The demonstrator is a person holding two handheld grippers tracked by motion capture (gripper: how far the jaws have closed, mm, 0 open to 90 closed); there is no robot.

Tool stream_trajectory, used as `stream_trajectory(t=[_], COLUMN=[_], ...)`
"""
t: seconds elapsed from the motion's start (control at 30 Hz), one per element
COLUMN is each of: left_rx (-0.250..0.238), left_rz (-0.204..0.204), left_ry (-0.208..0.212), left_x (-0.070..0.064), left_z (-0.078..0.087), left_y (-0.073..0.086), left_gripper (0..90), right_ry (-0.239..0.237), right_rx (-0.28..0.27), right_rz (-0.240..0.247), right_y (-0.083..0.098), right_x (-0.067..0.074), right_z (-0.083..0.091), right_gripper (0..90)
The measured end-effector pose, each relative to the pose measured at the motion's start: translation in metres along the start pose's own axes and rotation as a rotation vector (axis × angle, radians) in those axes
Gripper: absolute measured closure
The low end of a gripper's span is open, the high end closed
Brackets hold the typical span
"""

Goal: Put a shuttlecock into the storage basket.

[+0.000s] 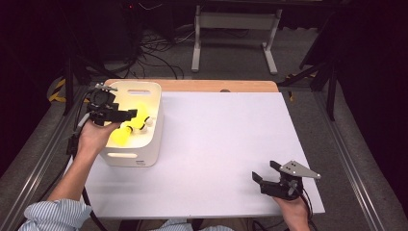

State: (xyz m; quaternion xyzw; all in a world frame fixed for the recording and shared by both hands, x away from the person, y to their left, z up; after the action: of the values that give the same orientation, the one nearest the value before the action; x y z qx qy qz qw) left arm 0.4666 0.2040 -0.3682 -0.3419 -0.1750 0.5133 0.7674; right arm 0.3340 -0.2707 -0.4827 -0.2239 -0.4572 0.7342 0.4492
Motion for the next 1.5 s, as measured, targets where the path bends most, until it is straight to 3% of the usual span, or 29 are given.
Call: stream_trajectory(t=[1.5], left_rx=[-0.034], left_rz=[0.037], left_ry=[-0.046], left_x=[0.025], left_z=[0.029], left_y=[0.014], left_gripper=[27.1], right_ry=[0.001], right_rx=[0.004], right_rz=[0.002], right_y=[0.000], right_x=[0.000], right_z=[-0.001], right_gripper=[16.9])
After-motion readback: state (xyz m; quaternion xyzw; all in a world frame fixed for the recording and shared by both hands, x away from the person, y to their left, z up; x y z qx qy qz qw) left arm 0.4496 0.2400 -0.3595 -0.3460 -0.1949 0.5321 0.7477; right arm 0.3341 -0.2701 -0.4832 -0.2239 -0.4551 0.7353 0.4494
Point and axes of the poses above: each handheld gripper's, and its own axes: z roughly backward along the jaws, y roughly out of its underside, x roughly to its left, the point moved 6 cm from there along -z, roughly forward along the jaws, and after that the axes turned 1 degree about -z, right-handed, at the moved point
